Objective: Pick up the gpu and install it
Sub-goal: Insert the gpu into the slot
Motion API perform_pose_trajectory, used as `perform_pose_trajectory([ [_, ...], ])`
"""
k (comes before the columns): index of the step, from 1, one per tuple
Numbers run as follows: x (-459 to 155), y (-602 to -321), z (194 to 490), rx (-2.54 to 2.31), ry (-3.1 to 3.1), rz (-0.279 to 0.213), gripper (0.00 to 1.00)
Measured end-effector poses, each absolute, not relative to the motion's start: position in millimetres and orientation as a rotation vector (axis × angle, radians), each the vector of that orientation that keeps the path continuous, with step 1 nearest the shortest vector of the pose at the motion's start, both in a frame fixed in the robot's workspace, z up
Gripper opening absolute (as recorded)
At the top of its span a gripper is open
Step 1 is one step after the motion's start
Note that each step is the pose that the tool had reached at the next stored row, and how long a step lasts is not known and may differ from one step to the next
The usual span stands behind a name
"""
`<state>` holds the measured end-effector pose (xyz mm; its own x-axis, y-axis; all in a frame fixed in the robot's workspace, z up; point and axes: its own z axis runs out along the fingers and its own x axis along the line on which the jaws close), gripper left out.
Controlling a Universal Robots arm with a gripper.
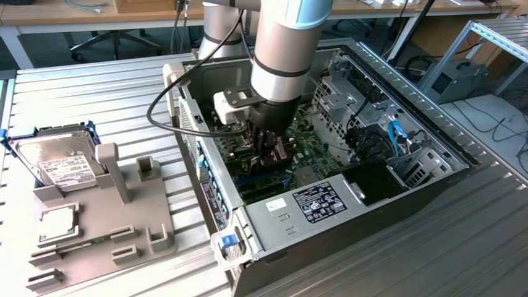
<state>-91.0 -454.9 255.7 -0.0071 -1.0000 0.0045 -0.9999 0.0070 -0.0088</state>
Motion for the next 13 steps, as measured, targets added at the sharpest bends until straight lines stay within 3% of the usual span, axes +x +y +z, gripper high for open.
perform_pose_trajectory([
  [6,-91.0,-454.8,255.2,-2.211,2.226,-0.014,0.27],
  [9,-91.0,-454.9,255.4,-2.211,2.227,-0.015,0.40],
  [13,-91.0,-454.9,258.8,-2.211,2.227,-0.015,0.40],
])
